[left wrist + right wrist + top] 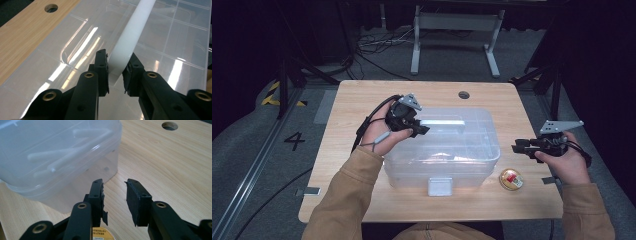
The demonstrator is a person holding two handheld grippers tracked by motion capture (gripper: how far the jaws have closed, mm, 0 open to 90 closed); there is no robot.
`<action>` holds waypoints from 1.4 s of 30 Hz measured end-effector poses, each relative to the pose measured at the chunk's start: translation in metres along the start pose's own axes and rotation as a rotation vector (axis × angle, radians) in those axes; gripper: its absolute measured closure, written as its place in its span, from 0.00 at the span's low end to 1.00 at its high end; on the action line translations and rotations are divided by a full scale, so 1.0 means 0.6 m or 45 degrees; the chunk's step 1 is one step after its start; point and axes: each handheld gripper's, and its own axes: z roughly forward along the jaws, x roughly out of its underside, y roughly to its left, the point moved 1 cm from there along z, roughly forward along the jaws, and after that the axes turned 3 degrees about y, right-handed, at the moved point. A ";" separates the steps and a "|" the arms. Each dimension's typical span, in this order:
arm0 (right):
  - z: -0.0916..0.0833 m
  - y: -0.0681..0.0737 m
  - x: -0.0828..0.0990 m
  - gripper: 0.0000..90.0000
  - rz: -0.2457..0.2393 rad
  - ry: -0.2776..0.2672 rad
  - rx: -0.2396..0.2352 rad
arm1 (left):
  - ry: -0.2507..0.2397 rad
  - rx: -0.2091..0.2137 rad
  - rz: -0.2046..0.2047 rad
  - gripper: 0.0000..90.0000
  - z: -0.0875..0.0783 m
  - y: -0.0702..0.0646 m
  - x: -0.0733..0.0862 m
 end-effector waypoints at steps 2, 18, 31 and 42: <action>-0.005 0.002 0.001 0.75 0.004 -0.021 -0.006 | 0.001 0.008 -0.006 0.84 -0.001 0.003 -0.003; -0.019 0.021 0.004 0.75 -0.029 -0.062 -0.016 | -0.050 0.044 -0.075 0.84 -0.015 0.035 -0.026; -0.022 0.029 0.005 0.75 -0.046 -0.072 -0.022 | -0.078 0.033 -0.098 0.81 -0.026 0.060 -0.049; -0.022 0.035 0.001 0.76 -0.069 -0.088 -0.025 | -0.059 0.033 -0.114 0.80 -0.029 0.076 -0.065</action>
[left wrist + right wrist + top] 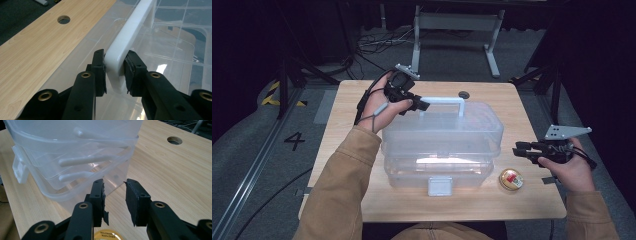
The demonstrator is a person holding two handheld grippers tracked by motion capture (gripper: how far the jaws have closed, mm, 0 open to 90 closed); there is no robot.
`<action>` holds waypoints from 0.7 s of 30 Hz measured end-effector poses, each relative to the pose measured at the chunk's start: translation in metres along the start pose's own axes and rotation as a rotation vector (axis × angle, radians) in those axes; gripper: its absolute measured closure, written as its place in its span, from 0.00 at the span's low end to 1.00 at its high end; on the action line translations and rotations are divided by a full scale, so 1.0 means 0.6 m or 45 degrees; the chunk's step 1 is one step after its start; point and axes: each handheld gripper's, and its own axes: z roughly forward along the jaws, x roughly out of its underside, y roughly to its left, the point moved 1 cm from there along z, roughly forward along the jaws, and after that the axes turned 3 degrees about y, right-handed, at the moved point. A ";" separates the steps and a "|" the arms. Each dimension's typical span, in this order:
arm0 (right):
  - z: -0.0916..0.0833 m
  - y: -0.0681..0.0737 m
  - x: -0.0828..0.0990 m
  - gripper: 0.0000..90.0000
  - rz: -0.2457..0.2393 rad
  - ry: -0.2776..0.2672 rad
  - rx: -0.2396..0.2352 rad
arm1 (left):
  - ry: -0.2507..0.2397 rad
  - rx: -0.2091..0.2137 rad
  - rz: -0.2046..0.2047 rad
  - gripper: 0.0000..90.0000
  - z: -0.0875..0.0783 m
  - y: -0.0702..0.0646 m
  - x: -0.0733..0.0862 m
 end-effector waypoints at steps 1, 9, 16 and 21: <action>0.000 0.001 0.000 0.77 -0.002 -0.001 -0.002 | 0.005 0.002 -0.001 0.80 0.000 0.001 -0.001; -0.001 0.007 -0.004 0.88 0.013 -0.012 -0.006 | 0.011 0.016 -0.027 0.80 0.000 0.007 -0.006; -0.003 0.020 -0.010 1.00 -0.021 -0.063 -0.098 | 0.011 0.013 -0.028 0.80 0.000 0.007 -0.007; 0.008 0.036 -0.016 1.00 -0.051 -0.090 -0.225 | 0.013 0.012 -0.028 0.80 0.000 0.008 -0.007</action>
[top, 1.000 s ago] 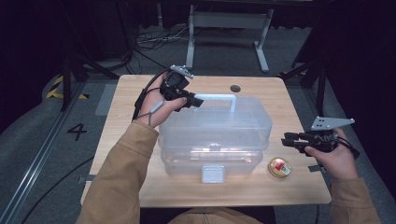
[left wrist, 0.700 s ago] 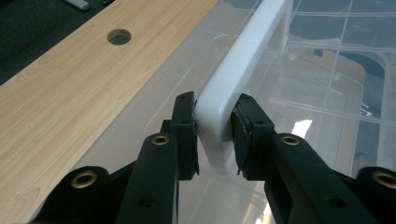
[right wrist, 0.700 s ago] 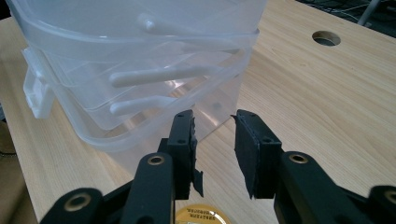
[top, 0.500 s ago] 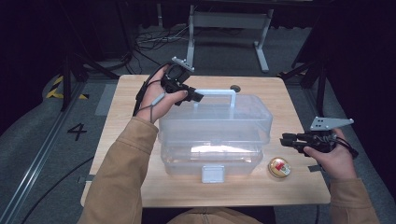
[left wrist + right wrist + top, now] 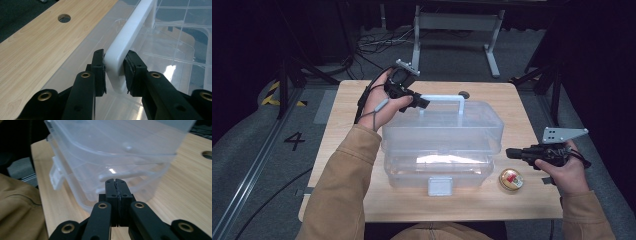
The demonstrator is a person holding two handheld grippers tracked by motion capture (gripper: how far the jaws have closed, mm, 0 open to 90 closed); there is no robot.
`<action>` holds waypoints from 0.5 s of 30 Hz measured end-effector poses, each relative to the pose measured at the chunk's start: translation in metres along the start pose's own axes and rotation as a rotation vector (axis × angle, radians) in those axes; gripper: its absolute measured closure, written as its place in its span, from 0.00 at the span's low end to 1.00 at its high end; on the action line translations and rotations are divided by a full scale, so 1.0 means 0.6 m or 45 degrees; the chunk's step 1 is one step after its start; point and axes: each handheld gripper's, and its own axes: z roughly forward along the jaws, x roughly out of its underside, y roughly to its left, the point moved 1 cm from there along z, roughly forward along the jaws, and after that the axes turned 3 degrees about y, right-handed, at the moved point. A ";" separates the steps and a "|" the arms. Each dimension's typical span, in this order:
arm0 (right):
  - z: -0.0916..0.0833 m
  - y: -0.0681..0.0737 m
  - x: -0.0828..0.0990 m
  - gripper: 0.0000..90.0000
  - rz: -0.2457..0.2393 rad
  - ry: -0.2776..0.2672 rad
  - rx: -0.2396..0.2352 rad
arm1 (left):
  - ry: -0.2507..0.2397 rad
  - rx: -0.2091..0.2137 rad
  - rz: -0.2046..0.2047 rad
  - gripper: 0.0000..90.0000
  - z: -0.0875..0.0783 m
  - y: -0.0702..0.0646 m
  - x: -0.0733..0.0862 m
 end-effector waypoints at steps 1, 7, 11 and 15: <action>0.000 0.000 0.000 1.00 0.000 0.000 0.000 | -0.002 -0.001 -0.001 0.80 0.000 0.000 0.000; 0.029 0.008 -0.001 1.00 -0.040 -0.082 -0.147 | -0.001 0.003 0.000 0.80 0.000 0.001 0.000; 0.044 0.006 0.004 1.00 -0.036 -0.121 -0.164 | -0.001 0.004 -0.002 0.80 0.000 0.001 0.001; 0.049 0.007 0.004 1.00 -0.039 -0.170 -0.162 | -0.003 0.005 -0.004 0.80 0.000 0.001 0.001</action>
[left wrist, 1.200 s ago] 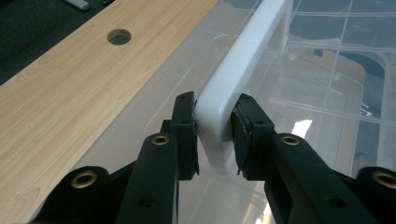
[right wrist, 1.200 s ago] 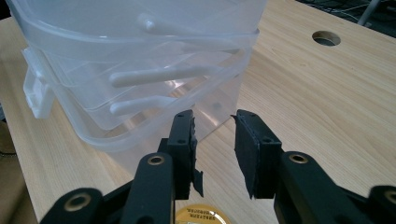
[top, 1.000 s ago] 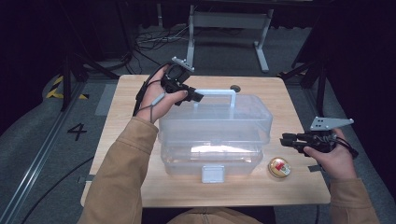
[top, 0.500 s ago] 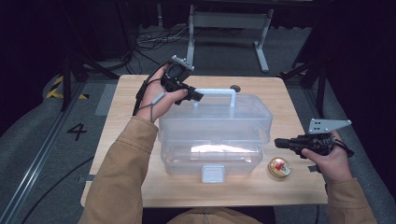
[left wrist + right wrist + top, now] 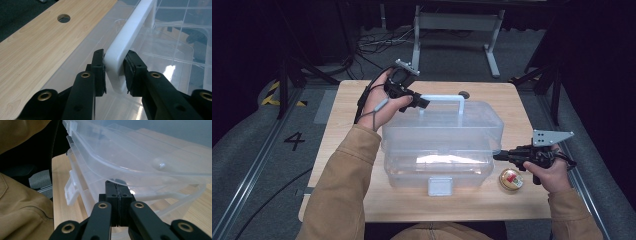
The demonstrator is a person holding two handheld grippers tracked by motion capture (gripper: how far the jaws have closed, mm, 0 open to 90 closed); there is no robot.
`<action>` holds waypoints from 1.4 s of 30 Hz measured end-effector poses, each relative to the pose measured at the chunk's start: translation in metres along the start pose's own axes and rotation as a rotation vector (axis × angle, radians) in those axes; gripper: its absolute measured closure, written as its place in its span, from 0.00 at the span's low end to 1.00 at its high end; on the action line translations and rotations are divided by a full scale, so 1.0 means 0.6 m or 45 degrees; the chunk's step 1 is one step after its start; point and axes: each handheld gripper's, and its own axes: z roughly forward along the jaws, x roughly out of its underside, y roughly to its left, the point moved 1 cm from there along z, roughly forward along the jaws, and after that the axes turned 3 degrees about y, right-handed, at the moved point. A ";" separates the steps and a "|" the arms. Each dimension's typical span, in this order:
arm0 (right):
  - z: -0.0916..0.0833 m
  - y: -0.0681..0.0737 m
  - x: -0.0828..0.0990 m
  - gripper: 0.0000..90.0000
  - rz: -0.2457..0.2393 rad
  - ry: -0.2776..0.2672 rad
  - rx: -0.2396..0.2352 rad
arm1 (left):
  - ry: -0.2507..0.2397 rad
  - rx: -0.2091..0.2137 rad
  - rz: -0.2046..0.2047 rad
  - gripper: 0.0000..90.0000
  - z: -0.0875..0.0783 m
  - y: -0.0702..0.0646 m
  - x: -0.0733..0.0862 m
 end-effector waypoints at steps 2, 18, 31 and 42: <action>0.002 0.000 0.001 1.00 -0.005 -0.003 0.007 | -0.001 0.000 0.000 0.80 0.000 0.000 0.000; 0.004 -0.001 0.000 1.00 -0.007 -0.006 0.028 | -0.032 -0.118 0.002 0.58 -0.008 -0.012 0.008; 0.003 -0.004 -0.006 1.00 -0.005 -0.015 0.029 | -0.141 -0.177 -0.002 0.52 -0.080 -0.041 0.031; 0.004 -0.006 -0.013 1.00 -0.004 -0.035 0.044 | -0.234 -0.123 0.019 0.62 -0.137 -0.095 0.076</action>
